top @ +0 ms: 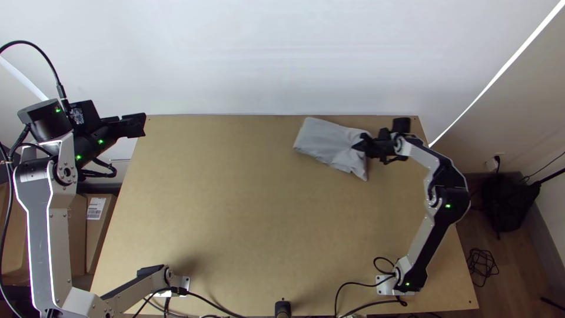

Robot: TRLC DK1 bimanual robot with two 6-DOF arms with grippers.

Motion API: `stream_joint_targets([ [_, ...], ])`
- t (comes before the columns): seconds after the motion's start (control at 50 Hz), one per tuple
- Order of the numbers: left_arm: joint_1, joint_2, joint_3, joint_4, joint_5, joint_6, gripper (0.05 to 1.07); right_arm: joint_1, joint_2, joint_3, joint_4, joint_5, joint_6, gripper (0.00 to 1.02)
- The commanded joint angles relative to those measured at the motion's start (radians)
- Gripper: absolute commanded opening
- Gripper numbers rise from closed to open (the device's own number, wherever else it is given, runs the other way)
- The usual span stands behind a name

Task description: Fold the t-shirt

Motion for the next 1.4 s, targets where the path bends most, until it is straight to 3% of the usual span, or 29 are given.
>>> stream_joint_targets([
  [0.0, 0.007, 0.01, -0.007, 0.035, 0.022, 0.015, 1.03, -0.108, -0.053, -0.056, 0.045, 0.047, 0.068, 0.03],
  [0.1, 0.007, 0.021, 0.001, 0.045, 0.035, 0.01, 1.03, -0.2, -0.078, -0.081, 0.071, 0.07, 0.096, 0.04],
  [0.14, 0.007, 0.022, 0.001, 0.053, 0.047, 0.008, 1.03, -0.234, -0.088, -0.089, 0.073, 0.078, 0.097, 0.11],
  [0.16, 0.007, 0.024, 0.001, 0.055, 0.047, 0.008, 1.03, -0.245, -0.091, -0.093, 0.073, 0.078, 0.097, 0.21],
  [0.22, 0.007, 0.03, 0.001, 0.061, 0.052, 0.008, 1.03, -0.275, -0.111, -0.112, 0.073, 0.088, 0.089, 0.75],
  [0.24, 0.007, 0.033, 0.002, 0.062, 0.055, 0.008, 1.03, -0.285, -0.121, -0.118, 0.073, 0.095, 0.086, 0.87],
  [0.26, 0.007, 0.035, 0.002, 0.064, 0.055, 0.008, 1.03, -0.289, -0.13, -0.125, 0.074, 0.102, 0.08, 0.91],
  [0.56, 0.007, 0.041, 0.007, 0.073, 0.081, -0.001, 1.03, -0.341, -0.357, -0.256, 0.097, 0.317, -0.062, 0.98],
  [0.82, 0.025, 0.018, -0.015, 0.073, 0.082, -0.001, 1.03, -0.28, -0.411, -0.227, 0.107, 0.325, -0.065, 0.98],
  [1.14, 0.076, -0.019, -0.036, 0.067, 0.099, 0.011, 1.03, -0.205, -0.173, -0.052, 0.168, 0.325, -0.032, 0.98],
  [1.28, 0.108, -0.033, -0.039, 0.053, 0.107, 0.021, 1.03, -0.203, -0.064, 0.004, 0.167, 0.411, -0.03, 0.97],
  [1.38, 0.113, -0.051, -0.058, 0.051, 0.113, 0.019, 1.03, -0.209, -0.03, 0.002, 0.157, 0.435, -0.044, 0.97],
])
